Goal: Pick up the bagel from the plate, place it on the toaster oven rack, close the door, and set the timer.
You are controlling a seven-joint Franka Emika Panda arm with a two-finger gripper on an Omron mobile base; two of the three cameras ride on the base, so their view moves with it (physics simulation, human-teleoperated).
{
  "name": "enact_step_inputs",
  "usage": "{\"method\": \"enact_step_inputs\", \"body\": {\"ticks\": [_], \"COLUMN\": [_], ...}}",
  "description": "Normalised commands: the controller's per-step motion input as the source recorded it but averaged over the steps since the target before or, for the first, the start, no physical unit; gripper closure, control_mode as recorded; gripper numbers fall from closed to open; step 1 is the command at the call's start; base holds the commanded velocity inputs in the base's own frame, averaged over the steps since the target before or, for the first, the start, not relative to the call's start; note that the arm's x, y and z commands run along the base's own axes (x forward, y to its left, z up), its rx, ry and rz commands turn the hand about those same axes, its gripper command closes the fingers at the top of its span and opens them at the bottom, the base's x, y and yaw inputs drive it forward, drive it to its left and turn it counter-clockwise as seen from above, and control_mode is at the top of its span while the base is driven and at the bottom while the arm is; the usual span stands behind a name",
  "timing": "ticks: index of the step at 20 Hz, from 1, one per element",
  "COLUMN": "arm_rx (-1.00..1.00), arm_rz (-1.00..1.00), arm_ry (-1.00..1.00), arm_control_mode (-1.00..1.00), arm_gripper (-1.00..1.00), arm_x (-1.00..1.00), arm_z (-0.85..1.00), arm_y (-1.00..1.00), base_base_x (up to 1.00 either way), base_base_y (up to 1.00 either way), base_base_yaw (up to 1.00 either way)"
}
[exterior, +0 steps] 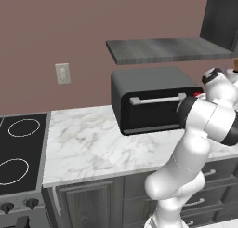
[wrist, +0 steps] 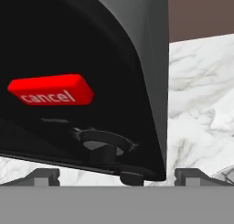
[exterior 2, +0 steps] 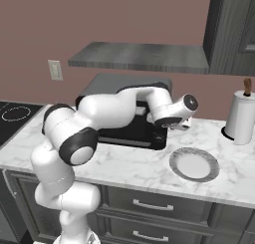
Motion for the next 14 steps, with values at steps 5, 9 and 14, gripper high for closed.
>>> {"method": "enact_step_inputs", "body": {"ticks": [5,9,14], "arm_rx": [0.04,0.05,0.05], "arm_rz": [0.00,0.00,0.00], "arm_ry": [0.00,0.00,0.00], "arm_control_mode": [-1.00,-1.00,-1.00], "arm_gripper": [-1.00,-1.00,-1.00], "arm_x": [0.31,0.38,0.27], "arm_z": [-0.05,-0.04,-0.09], "arm_y": [-0.05,-0.15,-0.22], "base_base_x": [0.00,0.00,0.00], "base_base_y": [0.00,0.00,0.00], "base_base_yaw": [0.00,0.00,0.00]}}
